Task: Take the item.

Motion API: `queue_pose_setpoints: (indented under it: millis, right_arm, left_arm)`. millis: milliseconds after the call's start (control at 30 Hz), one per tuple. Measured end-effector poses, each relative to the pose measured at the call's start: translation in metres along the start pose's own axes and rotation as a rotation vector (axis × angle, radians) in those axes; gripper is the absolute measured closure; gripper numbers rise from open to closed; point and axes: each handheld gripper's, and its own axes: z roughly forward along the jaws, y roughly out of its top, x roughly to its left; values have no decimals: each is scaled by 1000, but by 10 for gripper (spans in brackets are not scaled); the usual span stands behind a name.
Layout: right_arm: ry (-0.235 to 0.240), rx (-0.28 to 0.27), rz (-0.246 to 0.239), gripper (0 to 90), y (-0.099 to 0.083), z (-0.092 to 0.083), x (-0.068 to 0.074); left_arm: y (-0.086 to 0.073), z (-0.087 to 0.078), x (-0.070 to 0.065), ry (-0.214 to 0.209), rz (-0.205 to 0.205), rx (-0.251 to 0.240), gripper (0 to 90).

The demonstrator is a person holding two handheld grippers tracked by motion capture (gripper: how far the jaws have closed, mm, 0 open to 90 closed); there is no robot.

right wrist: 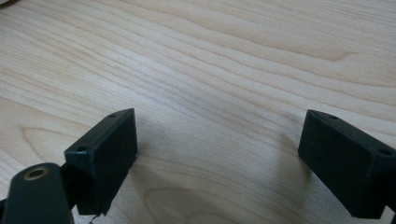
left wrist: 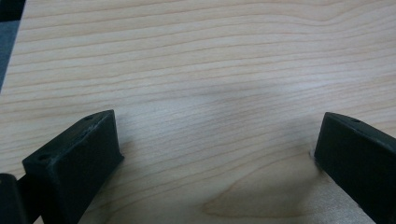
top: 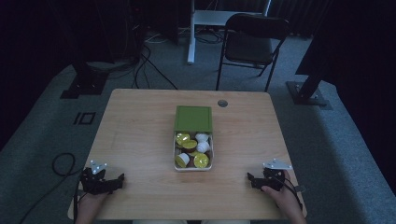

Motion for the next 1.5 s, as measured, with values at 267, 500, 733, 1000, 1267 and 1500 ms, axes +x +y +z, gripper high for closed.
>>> queue_pose_setpoints:
  millis: [267,500,733,1000,1267,1500]
  right_arm:
    - [0,1,-1,114,0,0,0]
    - [0,0,-1,114,0,0,0]
    - [-21,-4,22,117,0,0,-1]
    - [-32,-25,55,118,8,-4,3]
    - [5,-71,42,118,27,-18,9]
    - [17,-97,34,118,41,-28,11]
  left_arm:
    - [0,0,0,2,-5,-1,3]
    - [0,0,0,3,-4,-1,2]
    - [0,0,0,1,-3,-1,2]
    - [0,0,0,1,-3,-1,2]
    - [0,0,0,0,-3,-1,2]
    - [0,0,0,0,-3,-2,2]
